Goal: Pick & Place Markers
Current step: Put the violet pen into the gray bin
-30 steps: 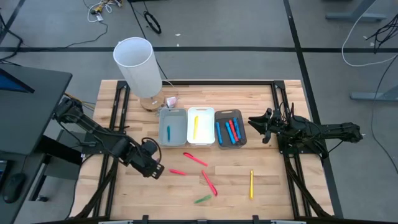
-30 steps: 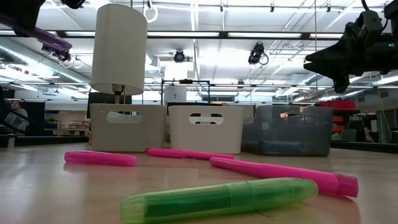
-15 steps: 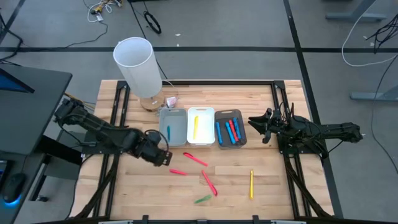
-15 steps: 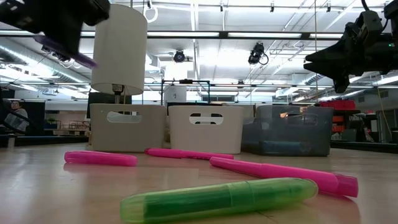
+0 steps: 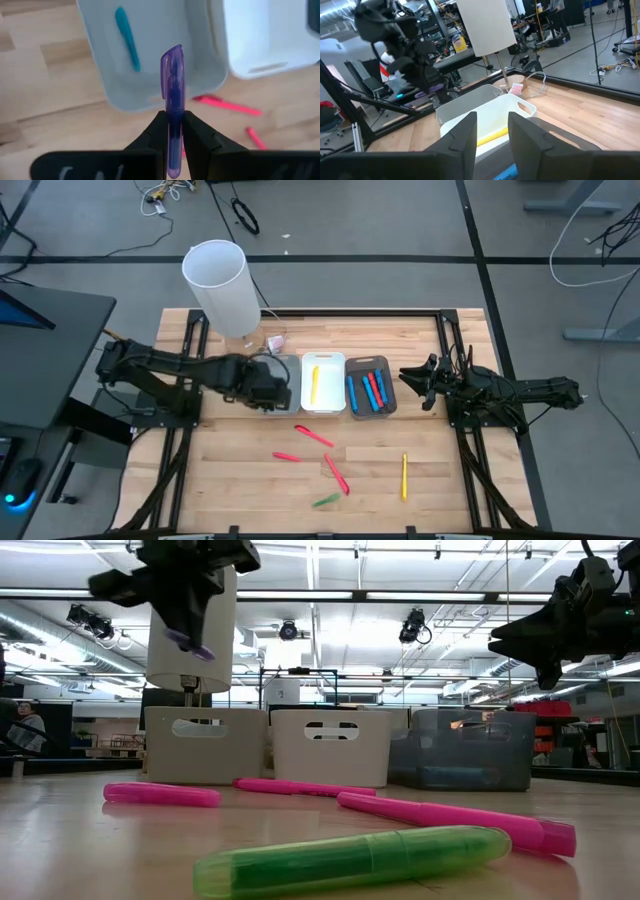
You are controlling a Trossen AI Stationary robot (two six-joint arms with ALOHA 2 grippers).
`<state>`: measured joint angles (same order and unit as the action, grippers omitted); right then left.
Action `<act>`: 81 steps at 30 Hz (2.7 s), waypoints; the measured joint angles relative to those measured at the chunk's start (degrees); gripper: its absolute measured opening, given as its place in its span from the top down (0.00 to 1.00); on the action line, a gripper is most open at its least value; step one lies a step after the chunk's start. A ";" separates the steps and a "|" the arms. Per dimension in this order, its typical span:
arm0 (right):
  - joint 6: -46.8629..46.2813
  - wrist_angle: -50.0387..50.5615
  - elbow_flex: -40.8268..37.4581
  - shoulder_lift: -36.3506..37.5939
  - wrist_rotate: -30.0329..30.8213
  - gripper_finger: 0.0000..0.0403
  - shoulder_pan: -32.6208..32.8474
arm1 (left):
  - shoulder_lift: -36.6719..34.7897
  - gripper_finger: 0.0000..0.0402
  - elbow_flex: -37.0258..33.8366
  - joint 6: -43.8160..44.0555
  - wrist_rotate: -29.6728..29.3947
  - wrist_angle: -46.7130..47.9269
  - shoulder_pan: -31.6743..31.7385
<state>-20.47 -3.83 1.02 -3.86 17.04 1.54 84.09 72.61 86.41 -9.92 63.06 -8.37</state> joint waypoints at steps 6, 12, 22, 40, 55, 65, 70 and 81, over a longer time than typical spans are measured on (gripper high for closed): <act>0.01 0.01 0.00 0.00 0.02 0.72 0.00 | 0.02 0.90 1.63 -2.70 -0.58 0.31 5.14; 0.00 0.02 0.00 0.00 0.02 0.72 0.00 | 0.02 0.90 4.04 -5.09 -0.97 5.63 9.14; 0.01 0.00 -0.01 0.00 0.02 0.72 0.00 | 2.38 0.90 3.40 -6.12 -0.81 4.64 12.67; 0.00 0.02 0.00 0.00 0.02 0.72 0.01 | 6.01 0.90 -7.95 -1.24 -0.26 -7.98 13.69; 0.01 0.02 0.00 0.00 0.00 0.72 0.00 | 13.34 0.90 -9.62 -0.36 0.34 -13.64 14.37; 0.01 0.01 0.00 0.01 0.00 0.72 0.00 | 17.99 0.90 -9.65 -1.27 1.73 -19.44 15.70; 0.02 0.02 0.00 0.00 0.00 0.72 0.00 | 18.34 0.90 -9.67 -0.12 1.90 -18.99 15.65; 0.00 0.02 0.00 0.02 0.00 0.72 0.00 | 18.34 0.80 -9.67 0.34 2.44 -18.69 15.20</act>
<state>-20.47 -3.81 1.02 -3.84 17.04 1.54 102.43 62.94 86.76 -7.48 44.37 6.83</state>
